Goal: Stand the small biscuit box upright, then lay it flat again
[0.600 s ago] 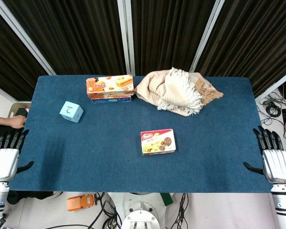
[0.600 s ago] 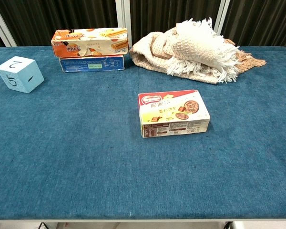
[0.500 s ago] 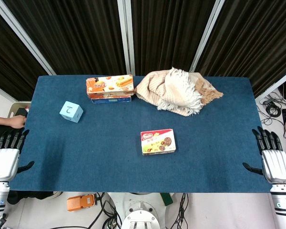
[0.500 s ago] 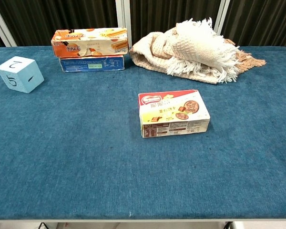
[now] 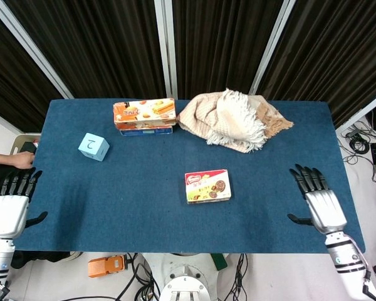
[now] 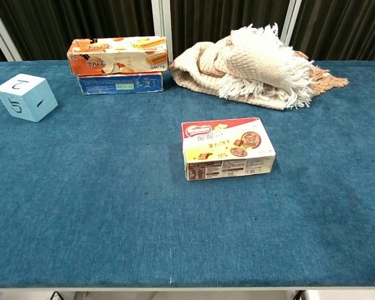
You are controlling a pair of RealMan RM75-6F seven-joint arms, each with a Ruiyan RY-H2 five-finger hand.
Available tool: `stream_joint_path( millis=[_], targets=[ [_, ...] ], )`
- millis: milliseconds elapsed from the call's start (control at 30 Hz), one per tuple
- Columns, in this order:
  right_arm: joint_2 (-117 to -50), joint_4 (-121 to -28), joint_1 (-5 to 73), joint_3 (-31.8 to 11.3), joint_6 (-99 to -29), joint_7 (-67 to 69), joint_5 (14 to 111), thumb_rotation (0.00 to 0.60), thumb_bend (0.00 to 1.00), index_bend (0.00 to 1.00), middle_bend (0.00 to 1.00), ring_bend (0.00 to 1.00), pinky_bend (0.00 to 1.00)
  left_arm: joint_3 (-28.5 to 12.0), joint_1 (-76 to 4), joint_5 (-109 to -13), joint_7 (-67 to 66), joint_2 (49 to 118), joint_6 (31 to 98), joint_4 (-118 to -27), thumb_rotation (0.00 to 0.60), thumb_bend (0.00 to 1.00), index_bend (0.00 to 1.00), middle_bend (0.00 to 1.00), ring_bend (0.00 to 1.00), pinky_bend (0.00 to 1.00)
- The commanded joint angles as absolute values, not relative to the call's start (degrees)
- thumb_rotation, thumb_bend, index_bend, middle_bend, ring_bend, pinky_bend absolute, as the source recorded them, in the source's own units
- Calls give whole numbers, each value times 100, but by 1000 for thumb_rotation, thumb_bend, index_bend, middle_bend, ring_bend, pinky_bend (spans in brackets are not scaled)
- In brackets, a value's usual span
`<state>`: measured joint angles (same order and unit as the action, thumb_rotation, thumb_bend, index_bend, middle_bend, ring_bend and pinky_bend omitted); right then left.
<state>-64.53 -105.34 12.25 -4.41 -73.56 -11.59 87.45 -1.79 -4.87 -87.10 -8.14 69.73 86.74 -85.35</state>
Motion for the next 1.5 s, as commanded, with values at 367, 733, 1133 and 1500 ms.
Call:
stream_joint_path(
  millis=[367, 733, 1133, 1500],
  targets=[
    [-8713, -10967, 4253, -1389, -5773, -5491, 4337, 600, 0, 0, 0, 0, 0, -121, -381, -8687, -649, 7013, 8736, -8336, 600, 0, 71, 46, 0, 0],
    [-9964, -10175, 5810, -1695, -6570, -6846, 2006, 600, 0, 0, 0, 0, 2, -101, -364, -8626, -559, 7079, 8647, -8175, 600, 0, 71, 46, 0, 0],
    [-10638, -9208, 6563, -1890, -6786, -7064, 1055, 600, 1, 3, 84, 14, 40, -87, -384, -8597, -569, 7068, 8541, -8133, 600, 0, 71, 46, 0, 0],
    [-10540, -9314, 6348, -2016, -6898, -6233, 1438, 600, 62, 384, 405, 366, 238, -91, -393, -8586, -574, 7054, 8506, -8117, 600, 0, 71, 46, 0, 0]
  ],
)
